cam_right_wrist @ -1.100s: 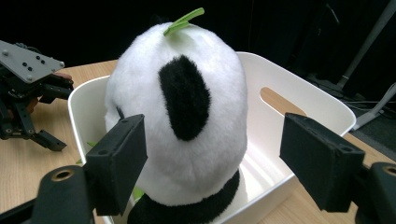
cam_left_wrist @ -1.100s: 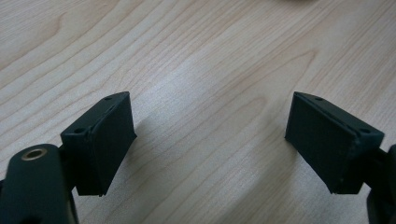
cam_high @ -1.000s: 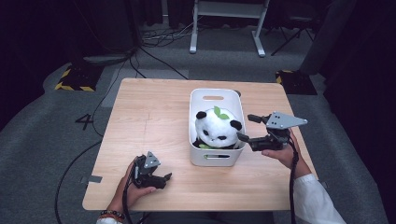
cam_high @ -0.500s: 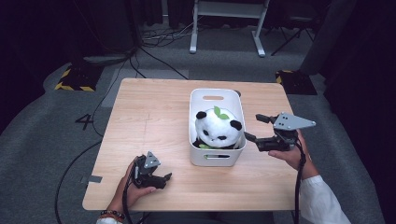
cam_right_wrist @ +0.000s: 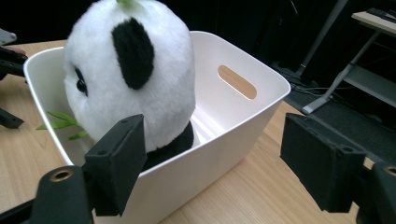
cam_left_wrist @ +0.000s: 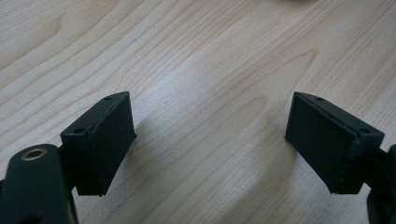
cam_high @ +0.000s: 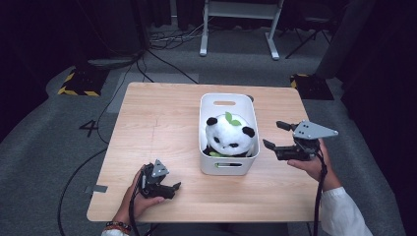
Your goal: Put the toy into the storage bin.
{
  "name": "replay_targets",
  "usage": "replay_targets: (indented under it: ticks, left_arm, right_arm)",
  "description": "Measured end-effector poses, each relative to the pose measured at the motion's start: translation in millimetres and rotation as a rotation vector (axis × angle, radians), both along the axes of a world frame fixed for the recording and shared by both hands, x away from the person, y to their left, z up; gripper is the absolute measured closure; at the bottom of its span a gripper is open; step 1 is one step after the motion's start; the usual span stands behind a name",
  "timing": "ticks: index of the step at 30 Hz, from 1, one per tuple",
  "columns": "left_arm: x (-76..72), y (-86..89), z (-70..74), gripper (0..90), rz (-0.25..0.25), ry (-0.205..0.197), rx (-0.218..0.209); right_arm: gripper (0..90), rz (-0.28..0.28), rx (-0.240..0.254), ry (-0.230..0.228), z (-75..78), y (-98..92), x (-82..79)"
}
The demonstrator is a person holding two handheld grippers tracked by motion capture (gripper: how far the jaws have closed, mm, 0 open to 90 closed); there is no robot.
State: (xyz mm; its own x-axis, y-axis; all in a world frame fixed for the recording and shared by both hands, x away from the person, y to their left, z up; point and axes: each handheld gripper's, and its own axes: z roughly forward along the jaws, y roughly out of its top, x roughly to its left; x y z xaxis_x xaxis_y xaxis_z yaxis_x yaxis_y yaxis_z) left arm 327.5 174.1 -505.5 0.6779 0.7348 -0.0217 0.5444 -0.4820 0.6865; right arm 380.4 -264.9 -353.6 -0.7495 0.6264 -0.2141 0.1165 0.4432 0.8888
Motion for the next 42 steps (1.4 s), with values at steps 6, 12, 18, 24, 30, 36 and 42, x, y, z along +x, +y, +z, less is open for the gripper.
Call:
replay_targets:
  ticks: [6,12,18,24,30,36,42]
  left_arm:
    - [0.0,0.0,0.0,15.7,0.000,0.000,0.000]
    - [0.0,0.0,0.0,15.7,0.000,0.000,0.000]
    - [0.0,0.0,0.0,15.7,0.000,0.000,0.000]
    - [0.0,0.0,0.0,15.6,0.000,0.000,0.000]
    - [0.0,0.0,0.0,15.7,0.000,0.000,0.000]
    - [0.0,0.0,0.0,15.6,0.000,0.000,0.000]
    - [0.0,0.0,0.0,15.6,0.000,0.000,0.000]
  right_arm:
    - [22.4,-0.039,-0.041,0.003,-6.3,-1.7,0.7]
    - [22.4,-0.055,-0.064,0.004,-10.6,-4.2,0.6]
    - [22.4,-0.075,-0.084,0.019,-17.7,-8.4,1.4]
    - [22.0,-0.104,-0.137,0.024,-27.8,-11.9,1.1]
    - [21.8,-0.114,-0.184,0.033,-39.3,-13.5,-2.2]
    - [21.5,-0.133,-0.201,0.040,-49.9,-18.4,-5.3]
    - [21.6,-0.148,-0.210,0.063,-61.5,-24.9,-7.0]
